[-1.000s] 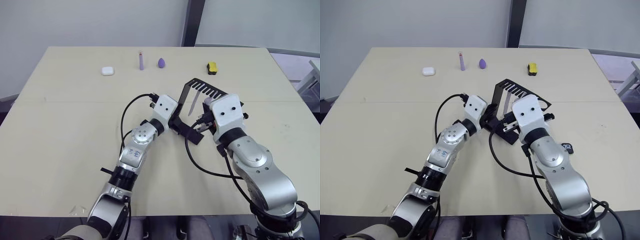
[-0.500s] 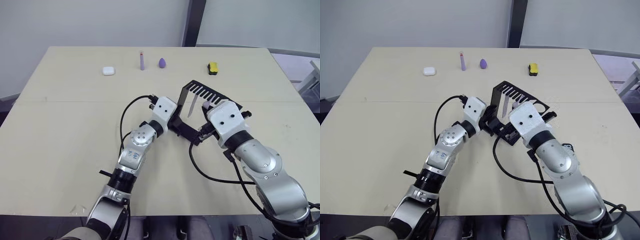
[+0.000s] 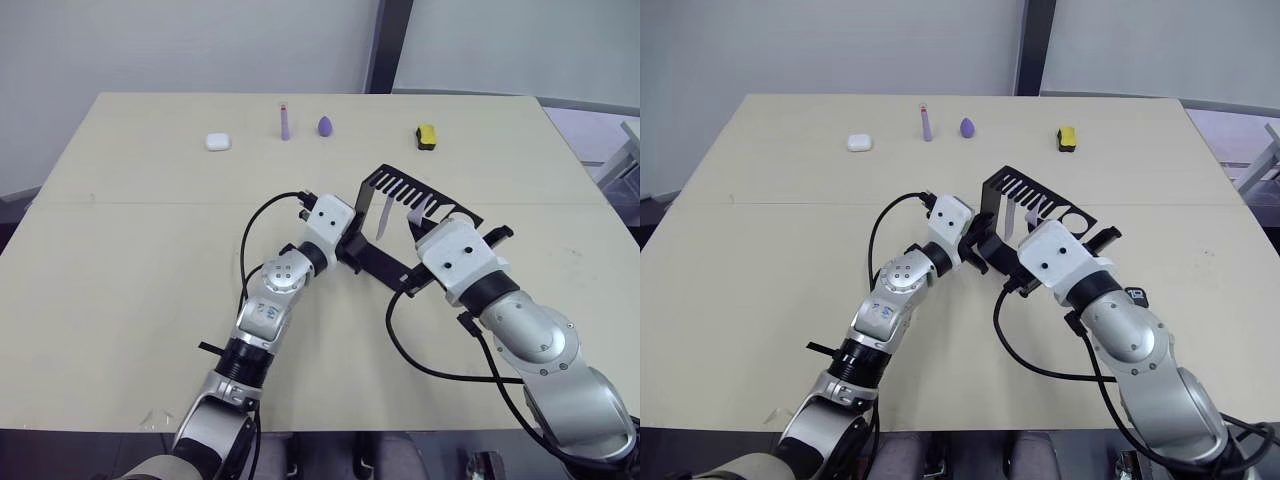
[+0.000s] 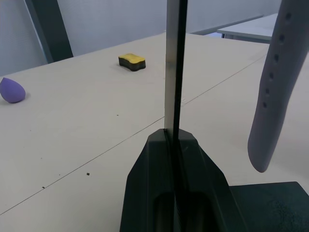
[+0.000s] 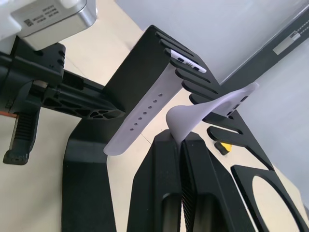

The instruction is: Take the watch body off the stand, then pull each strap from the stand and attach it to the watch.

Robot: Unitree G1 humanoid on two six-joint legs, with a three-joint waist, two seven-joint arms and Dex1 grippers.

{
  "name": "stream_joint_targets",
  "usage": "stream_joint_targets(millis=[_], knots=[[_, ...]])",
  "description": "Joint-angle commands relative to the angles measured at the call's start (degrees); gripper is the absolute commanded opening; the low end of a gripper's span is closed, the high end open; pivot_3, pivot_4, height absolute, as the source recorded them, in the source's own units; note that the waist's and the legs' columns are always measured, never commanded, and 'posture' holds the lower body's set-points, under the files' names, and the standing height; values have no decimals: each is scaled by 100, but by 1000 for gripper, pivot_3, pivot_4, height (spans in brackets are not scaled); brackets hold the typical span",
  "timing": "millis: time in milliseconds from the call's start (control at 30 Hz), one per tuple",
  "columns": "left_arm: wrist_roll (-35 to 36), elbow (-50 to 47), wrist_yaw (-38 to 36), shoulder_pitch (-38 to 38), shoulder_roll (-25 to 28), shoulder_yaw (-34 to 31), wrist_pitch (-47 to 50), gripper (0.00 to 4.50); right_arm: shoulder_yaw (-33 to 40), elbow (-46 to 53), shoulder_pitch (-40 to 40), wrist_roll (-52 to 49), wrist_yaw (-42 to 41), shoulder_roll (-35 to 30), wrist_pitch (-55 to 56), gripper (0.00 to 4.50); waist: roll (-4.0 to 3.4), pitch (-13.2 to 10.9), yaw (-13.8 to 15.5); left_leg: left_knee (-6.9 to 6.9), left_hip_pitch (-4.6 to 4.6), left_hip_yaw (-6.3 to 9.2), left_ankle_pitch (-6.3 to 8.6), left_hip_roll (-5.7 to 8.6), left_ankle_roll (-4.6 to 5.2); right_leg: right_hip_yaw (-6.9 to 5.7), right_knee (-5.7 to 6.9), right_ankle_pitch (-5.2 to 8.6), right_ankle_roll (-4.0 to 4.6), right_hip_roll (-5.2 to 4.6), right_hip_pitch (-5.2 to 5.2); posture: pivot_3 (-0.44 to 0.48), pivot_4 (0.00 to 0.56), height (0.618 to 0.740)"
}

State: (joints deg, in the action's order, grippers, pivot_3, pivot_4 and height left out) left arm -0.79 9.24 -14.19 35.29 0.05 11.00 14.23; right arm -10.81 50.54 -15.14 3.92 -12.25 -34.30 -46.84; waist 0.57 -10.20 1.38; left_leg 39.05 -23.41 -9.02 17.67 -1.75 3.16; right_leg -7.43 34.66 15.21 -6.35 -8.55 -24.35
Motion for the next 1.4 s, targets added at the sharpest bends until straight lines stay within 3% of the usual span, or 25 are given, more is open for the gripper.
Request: stream_joint_targets(millis=[33,300,500,600,733,967,1067,1300,1400], knots=[[-51,-56,36,-22,-27,17,40,0,262,252,-84,207,22,13,35,43,0,0,0,0,0,0,0,0,0,0,0,0,0,0,0,0,150,740],[-42,87,63,91,-55,-5,4,0,293,439,337,571,-337,-559,728,43,0,0,1,0,-2,2,3,0,1,-3,-5,0,0,0,0,0,150,740],[-41,155,45,135,-56,-7,-3,0,555,475,551,567,-578,-580,1067,43,1,0,-2,0,0,2,2,-1,0,-4,-3,0,0,1,1,0,150,740],[-42,159,35,156,-48,-10,15,0,685,467,616,397,-629,-350,1003,43,1,-1,-2,0,0,2,2,-1,0,-4,-4,0,0,1,1,0,150,740],[-43,122,25,169,-27,-16,65,0,1045,523,881,-385,-725,449,671,43,1,0,-2,0,0,5,1,-2,-1,-8,-2,0,0,2,3,0,150,740],[55,-22,-122,198,145,-122,309,0,1452,403,1136,-994,-827,804,594,43,1,0,-5,0,1,5,3,-2,2,-7,-1,0,0,1,3,0,150,740],[221,-226,-431,185,343,-198,324,984,1685,300,1092,-1242,-817,949,530,0,1,0,-23,-1,2,5,3,-3,0,-6,2,0,0,3,2,0,150,740],[1001,-1095,-1635,-87,1312,-582,616,4460,2052,179,1049,-1935,-1327,662,619,0,-1,-1,-40,-3,1,4,3,-3,-5,-5,8,1,2,3,-2,0,150,740],[1751,-1544,-2532,-328,1845,-786,1112,4460,2239,100,940,-2451,-1564,593,521,0,-2,-1,-65,-4,3,4,3,-4,-6,-5,8,1,3,3,-1,0,150,740]])
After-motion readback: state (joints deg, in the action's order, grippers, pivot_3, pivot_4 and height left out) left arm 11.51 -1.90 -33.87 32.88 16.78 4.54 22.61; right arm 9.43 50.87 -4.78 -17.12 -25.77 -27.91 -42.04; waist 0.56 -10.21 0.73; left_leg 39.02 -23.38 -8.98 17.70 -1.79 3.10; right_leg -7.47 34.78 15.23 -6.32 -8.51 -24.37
